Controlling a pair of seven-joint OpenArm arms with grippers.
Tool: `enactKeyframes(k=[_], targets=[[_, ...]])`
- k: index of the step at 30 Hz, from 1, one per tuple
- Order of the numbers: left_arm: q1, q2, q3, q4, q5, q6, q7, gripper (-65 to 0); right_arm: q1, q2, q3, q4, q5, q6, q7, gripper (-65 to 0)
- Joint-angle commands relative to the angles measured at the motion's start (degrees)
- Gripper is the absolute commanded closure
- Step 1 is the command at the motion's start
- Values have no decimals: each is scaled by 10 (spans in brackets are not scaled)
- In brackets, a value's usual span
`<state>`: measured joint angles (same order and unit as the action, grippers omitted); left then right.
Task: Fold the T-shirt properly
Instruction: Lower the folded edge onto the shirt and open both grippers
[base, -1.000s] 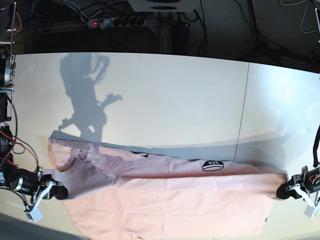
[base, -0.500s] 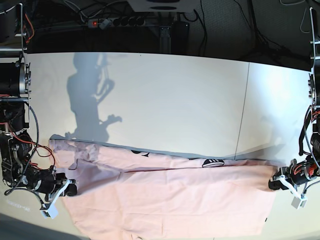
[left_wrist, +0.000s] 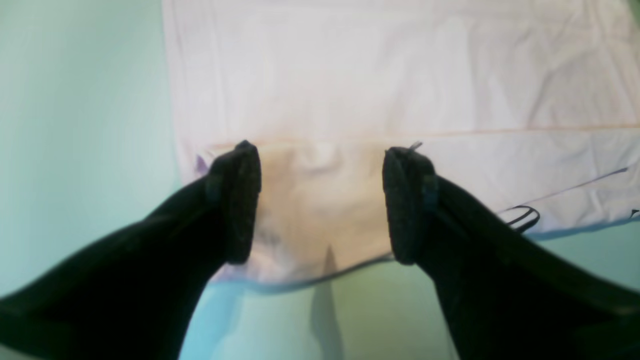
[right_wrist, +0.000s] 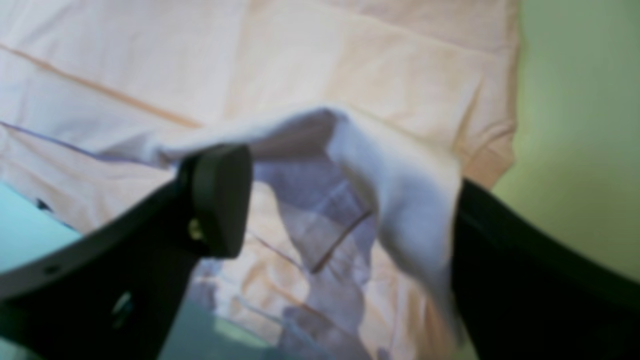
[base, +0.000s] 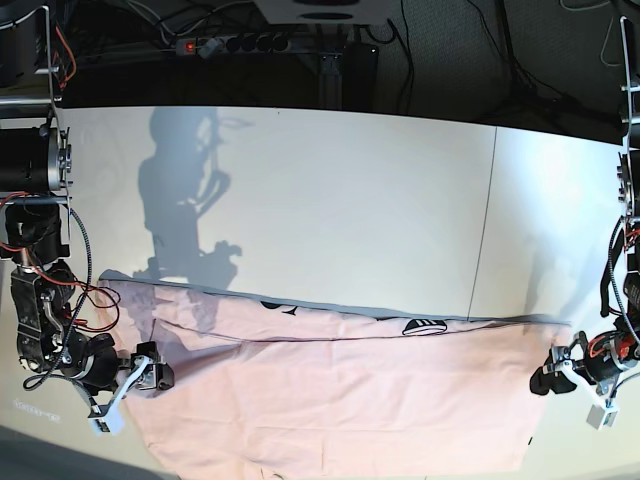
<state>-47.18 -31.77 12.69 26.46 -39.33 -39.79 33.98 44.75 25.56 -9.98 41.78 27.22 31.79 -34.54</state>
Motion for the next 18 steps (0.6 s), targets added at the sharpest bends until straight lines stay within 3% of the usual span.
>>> enactKeyframes(k=[1,5,6,8,9,10,12,13,18], targets=[[-35,-12,-2,8,-11,-2,-10,-412,25,11,5,13,22,25,16,-445],[-74,-16,-2,8,-43,-2,27,-405,25,10,5,16,61,25,13,-443],[-80,-15,-2,8,-55,-2,42,-375,25,9,5,16,67,25,13,-443],[-82,-14,-2,8,-67,-2,54,-213,25,4,6,16,71,25,15,-439],[-79,-13,-2,8,-67,-2,53,-112,25,1,6,16,71,25,19,-396],[-76,-12,-2,8,-67,-2,52,-28,25,-2,6,16,71,25,21,-305],[-71,-8,-2,8,-66,-2,52,0,25,-9,6,16,66,25,19,-49],[-70,-6,-2,8,-67,-2,52,0,25,-12,6,16,59,25,19,0],[-69,2,-2,8,-53,-2,48,0,25,-29,6,16,25,25,29,0]])
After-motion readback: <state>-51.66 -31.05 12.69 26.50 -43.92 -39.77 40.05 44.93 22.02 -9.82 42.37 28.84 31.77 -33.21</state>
